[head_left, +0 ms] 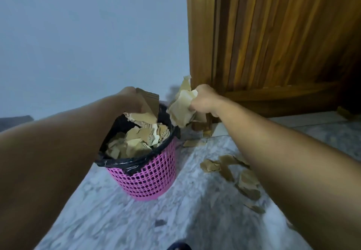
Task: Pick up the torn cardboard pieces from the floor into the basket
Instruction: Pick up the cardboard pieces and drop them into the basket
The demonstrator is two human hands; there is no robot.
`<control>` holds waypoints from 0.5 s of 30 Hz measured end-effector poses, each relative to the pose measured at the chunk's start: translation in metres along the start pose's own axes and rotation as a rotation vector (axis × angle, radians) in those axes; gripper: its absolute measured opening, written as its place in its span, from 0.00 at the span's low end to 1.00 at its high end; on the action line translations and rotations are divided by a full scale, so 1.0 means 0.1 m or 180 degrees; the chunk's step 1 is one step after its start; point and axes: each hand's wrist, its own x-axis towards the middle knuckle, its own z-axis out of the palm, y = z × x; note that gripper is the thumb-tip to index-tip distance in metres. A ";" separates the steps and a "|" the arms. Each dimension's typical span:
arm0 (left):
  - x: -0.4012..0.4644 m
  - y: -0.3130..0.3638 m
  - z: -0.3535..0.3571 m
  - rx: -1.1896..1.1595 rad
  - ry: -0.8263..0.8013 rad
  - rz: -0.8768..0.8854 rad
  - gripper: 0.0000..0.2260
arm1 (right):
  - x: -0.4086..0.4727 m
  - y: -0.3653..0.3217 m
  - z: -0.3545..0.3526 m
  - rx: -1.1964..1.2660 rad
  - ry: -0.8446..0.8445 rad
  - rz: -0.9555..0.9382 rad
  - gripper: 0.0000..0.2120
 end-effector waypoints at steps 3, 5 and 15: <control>0.24 -0.35 0.07 -0.0068 0.0063 -0.0179 0.11 | 0.21 -0.20 0.32 0.0009 -0.0021 -0.0054 0.21; 0.38 -0.55 0.15 -0.0122 -0.0003 -0.0293 0.11 | 0.38 -0.31 0.58 -0.0016 -0.0033 -0.0059 0.22; 0.83 -0.96 0.51 0.0031 -0.0217 -0.0517 0.30 | 0.91 -0.11 1.05 0.0493 -0.0139 -0.0038 0.12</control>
